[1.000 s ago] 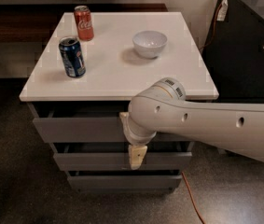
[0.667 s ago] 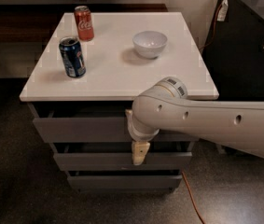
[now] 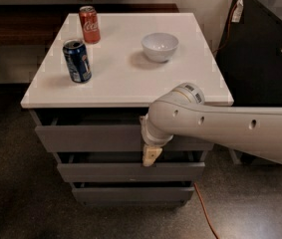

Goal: Place pepsi can into top drawer

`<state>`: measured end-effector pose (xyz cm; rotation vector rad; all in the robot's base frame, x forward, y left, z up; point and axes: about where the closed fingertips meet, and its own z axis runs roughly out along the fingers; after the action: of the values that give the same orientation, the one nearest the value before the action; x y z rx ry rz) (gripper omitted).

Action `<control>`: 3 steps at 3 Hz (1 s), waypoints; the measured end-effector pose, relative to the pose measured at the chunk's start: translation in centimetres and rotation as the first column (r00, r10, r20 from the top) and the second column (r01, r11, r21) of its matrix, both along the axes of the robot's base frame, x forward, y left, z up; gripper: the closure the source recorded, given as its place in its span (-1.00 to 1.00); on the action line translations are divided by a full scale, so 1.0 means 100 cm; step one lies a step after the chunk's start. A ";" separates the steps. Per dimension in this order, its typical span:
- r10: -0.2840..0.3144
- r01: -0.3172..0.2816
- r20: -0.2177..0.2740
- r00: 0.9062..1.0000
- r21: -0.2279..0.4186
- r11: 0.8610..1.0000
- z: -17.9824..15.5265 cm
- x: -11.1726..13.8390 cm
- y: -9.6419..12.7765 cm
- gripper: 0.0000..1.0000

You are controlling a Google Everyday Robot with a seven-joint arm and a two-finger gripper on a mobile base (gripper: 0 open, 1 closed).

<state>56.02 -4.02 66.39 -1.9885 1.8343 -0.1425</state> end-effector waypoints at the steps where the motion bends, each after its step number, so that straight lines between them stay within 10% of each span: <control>1: -0.030 0.030 -0.001 1.000 0.017 0.999 -0.004 0.007 -0.007 -0.24; 3: -0.071 0.074 -0.041 0.997 0.061 0.995 0.003 0.011 -0.019 0.71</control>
Offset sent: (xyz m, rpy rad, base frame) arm 0.0200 -0.0280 -0.0075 0.0550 0.0324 -0.1081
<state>57.09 -5.97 66.68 -1.8962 1.9129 -0.0676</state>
